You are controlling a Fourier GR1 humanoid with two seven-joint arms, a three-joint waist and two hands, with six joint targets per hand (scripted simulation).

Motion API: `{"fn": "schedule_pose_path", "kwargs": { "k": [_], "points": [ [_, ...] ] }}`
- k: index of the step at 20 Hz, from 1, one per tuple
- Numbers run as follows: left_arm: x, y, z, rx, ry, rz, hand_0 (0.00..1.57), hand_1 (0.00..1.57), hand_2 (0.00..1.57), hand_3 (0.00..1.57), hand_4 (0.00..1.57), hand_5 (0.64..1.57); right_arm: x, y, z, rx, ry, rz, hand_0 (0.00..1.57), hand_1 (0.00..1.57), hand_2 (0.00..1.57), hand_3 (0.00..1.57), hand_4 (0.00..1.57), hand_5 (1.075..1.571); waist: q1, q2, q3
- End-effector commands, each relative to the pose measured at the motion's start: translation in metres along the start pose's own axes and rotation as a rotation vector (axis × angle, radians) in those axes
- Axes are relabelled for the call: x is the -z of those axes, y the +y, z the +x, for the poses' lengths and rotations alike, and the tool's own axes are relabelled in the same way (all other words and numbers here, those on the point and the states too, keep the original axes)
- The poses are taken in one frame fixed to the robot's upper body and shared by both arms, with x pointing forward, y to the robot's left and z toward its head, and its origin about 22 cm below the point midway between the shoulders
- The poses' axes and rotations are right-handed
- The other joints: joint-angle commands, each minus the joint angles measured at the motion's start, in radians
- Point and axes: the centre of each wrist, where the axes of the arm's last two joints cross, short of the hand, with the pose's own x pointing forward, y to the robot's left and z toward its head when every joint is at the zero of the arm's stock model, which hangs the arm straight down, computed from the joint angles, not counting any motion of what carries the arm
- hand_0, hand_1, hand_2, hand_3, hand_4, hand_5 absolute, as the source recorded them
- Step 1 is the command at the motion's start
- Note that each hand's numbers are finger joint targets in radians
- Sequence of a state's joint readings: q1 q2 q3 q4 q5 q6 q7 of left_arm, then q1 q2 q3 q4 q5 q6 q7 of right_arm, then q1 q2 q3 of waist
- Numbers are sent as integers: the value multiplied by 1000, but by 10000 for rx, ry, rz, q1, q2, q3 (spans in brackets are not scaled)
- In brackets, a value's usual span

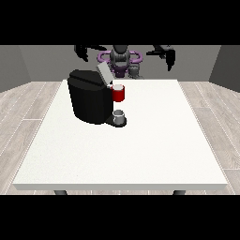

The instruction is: Insert the coffee pod into the coffee machine and close the lid

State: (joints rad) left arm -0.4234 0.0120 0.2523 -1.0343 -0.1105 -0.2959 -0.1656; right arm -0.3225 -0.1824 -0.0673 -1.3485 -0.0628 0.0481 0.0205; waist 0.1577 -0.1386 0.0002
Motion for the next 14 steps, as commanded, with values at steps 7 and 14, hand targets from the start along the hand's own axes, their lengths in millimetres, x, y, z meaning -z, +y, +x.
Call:
{"fn": "schedule_pose_path", "kwargs": {
  "k": [7,14],
  "points": [
    [-23,-2,15,-63,-596,639,0,0,0,0,0,1571,26,-3,2,138,-219,362,0,0,0,0,0,1571,-284,1042,-1],
    [-32,29,35,122,-662,805,0,0,0,0,0,1571,55,13,33,-140,-458,614,0,0,0,0,0,1571,-370,1471,-2]
  ]
}}
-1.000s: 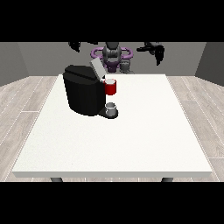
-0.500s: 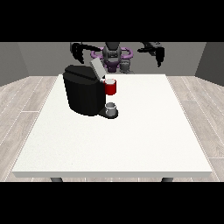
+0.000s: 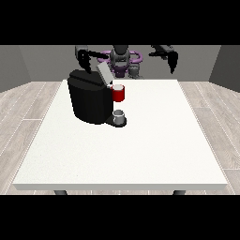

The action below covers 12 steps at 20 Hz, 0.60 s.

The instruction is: Insert the coffee pod into the coffee machine and close the lid

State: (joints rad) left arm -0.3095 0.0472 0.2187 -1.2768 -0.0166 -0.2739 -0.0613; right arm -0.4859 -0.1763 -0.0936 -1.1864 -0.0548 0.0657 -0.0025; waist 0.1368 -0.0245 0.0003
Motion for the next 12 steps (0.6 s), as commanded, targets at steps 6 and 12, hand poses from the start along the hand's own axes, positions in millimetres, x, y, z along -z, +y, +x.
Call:
{"fn": "schedule_pose_path", "kwargs": {
  "k": [6,12],
  "points": [
    [-8,16,5,292,-781,692,0,0,0,0,0,1571,25,26,20,-489,-757,584,0,0,0,0,0,1571,-338,819,-4],
    [-12,-3,24,34,-333,48,0,0,0,0,0,1571,24,25,-7,-627,-172,279,0,0,0,0,0,1571,183,656,-1]
  ]
}}
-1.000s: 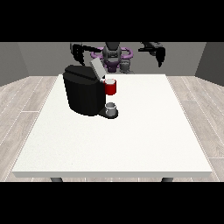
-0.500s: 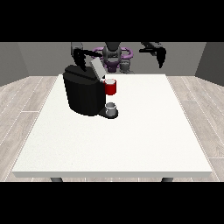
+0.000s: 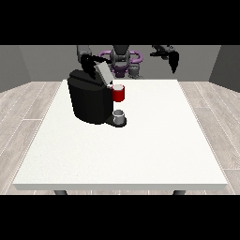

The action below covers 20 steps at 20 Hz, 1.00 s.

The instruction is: Insert the coffee pod into the coffee machine and close the lid

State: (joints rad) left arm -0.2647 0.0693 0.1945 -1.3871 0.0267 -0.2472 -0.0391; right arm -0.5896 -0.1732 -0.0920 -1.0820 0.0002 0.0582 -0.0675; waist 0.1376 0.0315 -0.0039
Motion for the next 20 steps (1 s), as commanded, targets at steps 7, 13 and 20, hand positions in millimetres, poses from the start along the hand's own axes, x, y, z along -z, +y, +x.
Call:
{"fn": "schedule_pose_path", "kwargs": {
  "k": [7,13,20],
  "points": [
    [-5,-1,6,345,163,88,0,0,0,0,0,1571,15,1,5,12,136,587,0,0,0,0,0,1571,10,123,41],
    [3,2,8,210,-48,273,0,0,0,0,0,1571,22,30,9,-419,-348,855,0,0,0,0,182,1571,-28,345,40],
    [12,5,5,373,-253,325,0,0,0,0,158,1571,49,55,59,-1239,-1022,1235,0,0,0,0,215,1571,91,650,38]
  ]
}}
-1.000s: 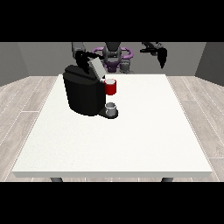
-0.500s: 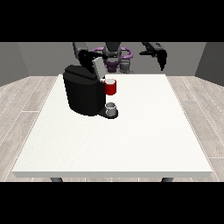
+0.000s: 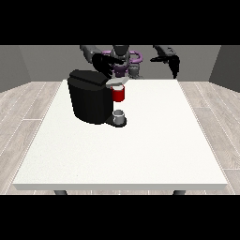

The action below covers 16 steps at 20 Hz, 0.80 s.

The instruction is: Insert the coffee pod into the coffee machine and close the lid

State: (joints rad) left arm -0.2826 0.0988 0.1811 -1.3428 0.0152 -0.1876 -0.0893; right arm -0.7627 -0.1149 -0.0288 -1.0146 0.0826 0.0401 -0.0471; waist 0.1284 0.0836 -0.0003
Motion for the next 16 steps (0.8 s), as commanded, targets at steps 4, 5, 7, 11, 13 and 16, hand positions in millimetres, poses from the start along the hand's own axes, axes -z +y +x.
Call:
{"fn": "schedule_pose_path", "kwargs": {
  "k": [4,5,7,11,13,16],
  "points": [
    [10,14,15,-42,298,-80,0,0,0,0,156,1571,18,18,22,-650,-191,8,0,0,0,0,124,1571,226,-137,2],
    [3,8,-5,-91,-155,205,0,0,0,0,121,1571,22,9,34,-811,-715,328,0,0,0,0,141,1571,11,270,0],
    [-8,14,-9,-171,115,82,0,0,0,0,181,1571,13,25,14,-549,-259,478,0,0,0,0,142,1571,104,-78,1],
    [9,6,1,-28,-101,426,0,0,0,0,0,1571,20,31,29,-261,-783,900,0,0,0,0,126,1571,-232,35,2],
    [-4,20,-8,32,-30,278,0,0,0,0,121,1571,3,56,11,151,-1296,1024,0,0,0,0,67,1571,-372,-305,2],
    [-19,6,-20,196,-200,273,0,0,0,0,202,1571,-6,50,-4,424,-1382,1401,0,0,0,0,259,1571,-323,-523,3]
  ]
}}
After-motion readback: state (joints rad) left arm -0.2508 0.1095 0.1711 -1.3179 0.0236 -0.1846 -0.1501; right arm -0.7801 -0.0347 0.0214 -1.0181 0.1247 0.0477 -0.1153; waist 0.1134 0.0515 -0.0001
